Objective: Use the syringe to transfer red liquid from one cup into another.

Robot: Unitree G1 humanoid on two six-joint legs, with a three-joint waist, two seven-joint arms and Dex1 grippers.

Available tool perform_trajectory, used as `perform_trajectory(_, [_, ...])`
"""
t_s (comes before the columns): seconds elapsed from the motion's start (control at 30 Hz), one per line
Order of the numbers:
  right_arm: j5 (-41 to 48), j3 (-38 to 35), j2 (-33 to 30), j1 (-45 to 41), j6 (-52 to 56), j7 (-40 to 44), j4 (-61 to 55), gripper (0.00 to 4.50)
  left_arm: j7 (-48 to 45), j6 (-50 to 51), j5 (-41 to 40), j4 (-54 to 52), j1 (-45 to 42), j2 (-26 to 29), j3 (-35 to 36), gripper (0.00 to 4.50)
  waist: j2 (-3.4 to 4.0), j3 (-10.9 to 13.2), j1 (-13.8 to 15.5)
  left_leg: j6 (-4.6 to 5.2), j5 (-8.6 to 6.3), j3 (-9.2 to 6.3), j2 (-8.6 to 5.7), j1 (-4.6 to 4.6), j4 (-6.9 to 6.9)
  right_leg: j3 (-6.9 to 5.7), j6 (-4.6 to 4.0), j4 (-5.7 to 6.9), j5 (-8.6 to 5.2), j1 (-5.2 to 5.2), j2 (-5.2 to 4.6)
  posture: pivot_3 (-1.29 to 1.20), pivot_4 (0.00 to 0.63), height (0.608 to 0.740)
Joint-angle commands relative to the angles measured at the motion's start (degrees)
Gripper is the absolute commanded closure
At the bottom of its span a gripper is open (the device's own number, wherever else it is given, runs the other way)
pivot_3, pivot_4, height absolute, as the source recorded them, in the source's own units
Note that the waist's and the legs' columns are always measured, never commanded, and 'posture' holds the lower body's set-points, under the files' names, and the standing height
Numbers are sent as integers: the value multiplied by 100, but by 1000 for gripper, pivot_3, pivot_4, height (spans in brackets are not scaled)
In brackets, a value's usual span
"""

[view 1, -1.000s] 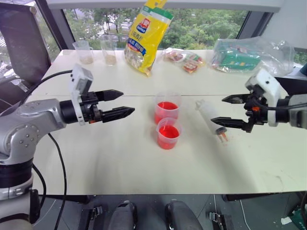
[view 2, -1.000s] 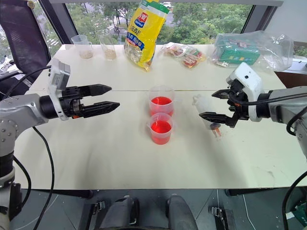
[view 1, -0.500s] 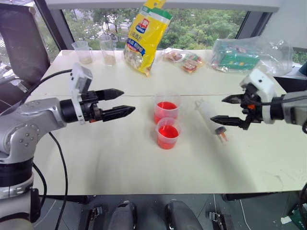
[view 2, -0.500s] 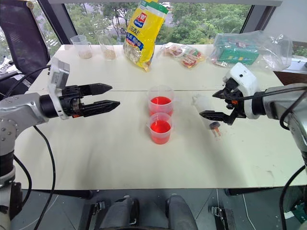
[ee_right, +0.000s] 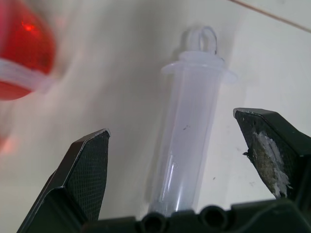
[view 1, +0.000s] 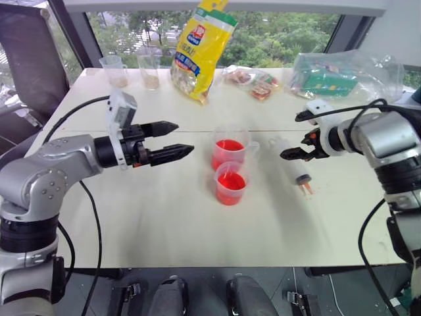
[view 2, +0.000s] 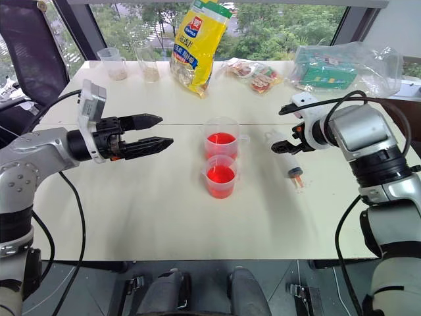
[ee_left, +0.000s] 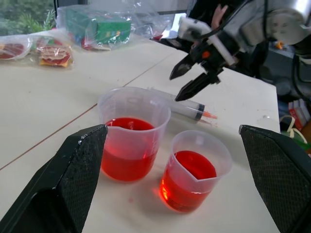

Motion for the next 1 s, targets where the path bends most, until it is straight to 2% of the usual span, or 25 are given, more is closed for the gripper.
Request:
perform_trajectory(0.03, [-424, 119, 298, -322, -379, -42, 787, 39, 79, -103, -43, -133, -71, -43, 134, 0, 0, 0, -8, 0, 0, 1, 0, 0, 0, 0, 0, 0, 0, 0, 0, 0, 150, 740])
perform_trajectory(0.2, [-782, 271, 823, -505, -749, 41, 1615, 39, 195, -105, -68, -237, -16, -80, 179, 0, 0, 0, -21, 0, 0, 0, 0, 1, 0, 0, 0, 4, 0, -2, 1, 0, 150, 740])
perform_trajectory(0.43, [-1143, 241, 1179, -625, -1067, 187, 2318, 39, 308, -131, -83, -325, 40, -96, 217, 0, 0, 0, -23, -1, 0, 1, 0, 1, 0, 0, 0, 5, 0, -2, 0, 0, 150, 740])
perform_trajectory(0.53, [-1238, 201, 1250, -661, -1119, 252, 2478, 1375, 319, -155, -65, -334, 47, -91, 207, 0, 0, 0, -23, -1, 1, 0, 0, 1, 1, -1, 0, 5, 0, -1, 0, 0, 150, 740])
perform_trajectory(0.57, [-1267, 185, 1265, -662, -1137, 263, 2502, 1994, 315, -169, -50, -337, 52, -84, 200, 0, 0, 0, -23, -1, 1, 1, 0, 1, 0, -1, 0, 6, 0, -2, 1, 0, 150, 740])
perform_trajectory(0.63, [-1290, 135, 1281, -662, -1113, 320, 2469, 2953, 311, -189, -28, -311, 19, -86, 173, 0, 0, 0, -24, -2, 1, 1, 0, 1, 1, -1, 0, 6, 0, -1, 0, 0, 150, 740])
perform_trajectory(0.67, [-1302, 107, 1278, -656, -1082, 330, 2418, 3111, 297, -204, -8, -291, -8, -83, 151, 0, 0, 0, -23, -2, 1, 0, 0, 1, 1, -1, 0, 6, 0, -1, 0, 0, 150, 740])
perform_trajectory(0.87, [-1341, -347, 1061, -647, -1115, -37, 1649, 3111, 159, -241, 60, -103, -202, -34, 100, 0, 0, 0, -20, -2, 1, 1, 0, 0, 0, -1, 0, 7, 0, -4, 0, 0, 150, 740])
perform_trajectory(0.97, [-934, -1381, 1083, -271, -2169, -426, 236, 3111, 55, -265, 103, 80, -403, -12, 77, 0, 0, 0, -16, -2, 1, 1, 0, -2, -3, -1, 0, 6, 0, -7, 0, 0, 150, 740])
perform_trajectory(1.0, [-680, -1864, 1285, -53, -2538, -623, -489, 3111, -11, -290, 150, 177, -514, -3, 22, 0, 1, 0, -31, -2, 1, 0, 0, -2, -4, -2, 0, 5, 0, -7, 1, 0, 150, 740])
